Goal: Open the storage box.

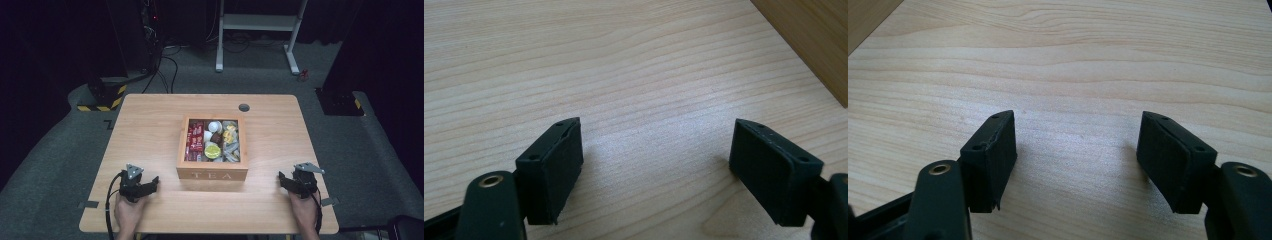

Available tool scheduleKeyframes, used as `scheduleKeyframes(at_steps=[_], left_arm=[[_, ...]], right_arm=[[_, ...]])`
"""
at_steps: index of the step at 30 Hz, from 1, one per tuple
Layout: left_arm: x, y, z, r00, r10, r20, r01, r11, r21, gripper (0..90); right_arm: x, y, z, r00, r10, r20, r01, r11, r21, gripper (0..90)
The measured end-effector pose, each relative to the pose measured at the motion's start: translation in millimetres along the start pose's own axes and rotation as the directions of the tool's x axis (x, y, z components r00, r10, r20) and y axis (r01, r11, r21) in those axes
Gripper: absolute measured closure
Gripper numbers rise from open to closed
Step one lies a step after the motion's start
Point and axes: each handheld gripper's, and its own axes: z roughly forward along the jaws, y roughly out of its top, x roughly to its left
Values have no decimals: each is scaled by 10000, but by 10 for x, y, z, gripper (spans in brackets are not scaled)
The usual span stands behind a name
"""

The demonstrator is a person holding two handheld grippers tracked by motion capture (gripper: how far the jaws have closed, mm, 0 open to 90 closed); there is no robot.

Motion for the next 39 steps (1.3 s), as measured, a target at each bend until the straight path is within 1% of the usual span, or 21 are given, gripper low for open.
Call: scheduleKeyframes(at_steps=[3, 4, 8, 19, 22, 24, 26, 27, 29, 32, 35, 38, 39], left_arm=[[-5, 1, 2, 10000, 25, -11, -25, 10000, -3, 201], [-7, 1, 2, 10000, 88, 23, -89, 10000, 30, 190], [-13, -3, 3, 9997, 136, 194, -137, 9999, 47, 164], [-9, 0, 3, 9996, 156, 224, -158, 9998, 74, 162], [-10, -9, -14, 9996, 174, 228, -175, 9998, 39, 178], [-1, -20, -26, 9994, 200, 267, -199, 9998, -33, 221], [10, -21, -28, 9995, 150, 294, -148, 9999, -86, 234], [10, -21, -31, 9994, 49, 344, -46, 10000, -73, 234], [11, -14, -37, 9993, 26, 384, -25, 10000, -25, 246], [7, -13, -48, 9985, -27, 549, 29, 10000, -31, 259], [-6, -18, -51, 9981, 95, 608, -92, 9999, -47, 265], [-6, -16, -52, 9973, 65, 731, -59, 9999, -94, 284], [-14, -15, -59, 9956, 55, 936, -41, 9999, -146, 306]], right_arm=[[0, 0, 0, 10000, 0, 2, 0, 10000, -1, 321], [0, 0, 0, 10000, 1, 1, -1, 10000, 1, 321], [0, 0, 1, 10000, 5, -3, -5, 10000, -15, 321], [1, 1, 0, 10000, -1, 2, 1, 10000, 1, 321], [1, 1, 0, 10000, 3, 6, -3, 10000, 2, 321], [1, 0, 0, 10000, 5, 10, -5, 10000, 1, 321], [1, 0, 0, 10000, 3, 11, -3, 10000, 2, 321], [1, 0, 0, 10000, 3, 11, -3, 10000, 2, 321], [1, 1, 0, 10000, 5, 11, -5, 10000, 2, 321], [1, 0, 1, 10000, 10, 5, -10, 10000, -11, 321], [1, 0, 1, 10000, 8, 10, -8, 10000, -16, 321], [-1, 0, 1, 10000, 44, 42, -44, 10000, -15, 321], [-1, 0, 1, 10000, 46, 46, -46, 10000, -13, 321]])
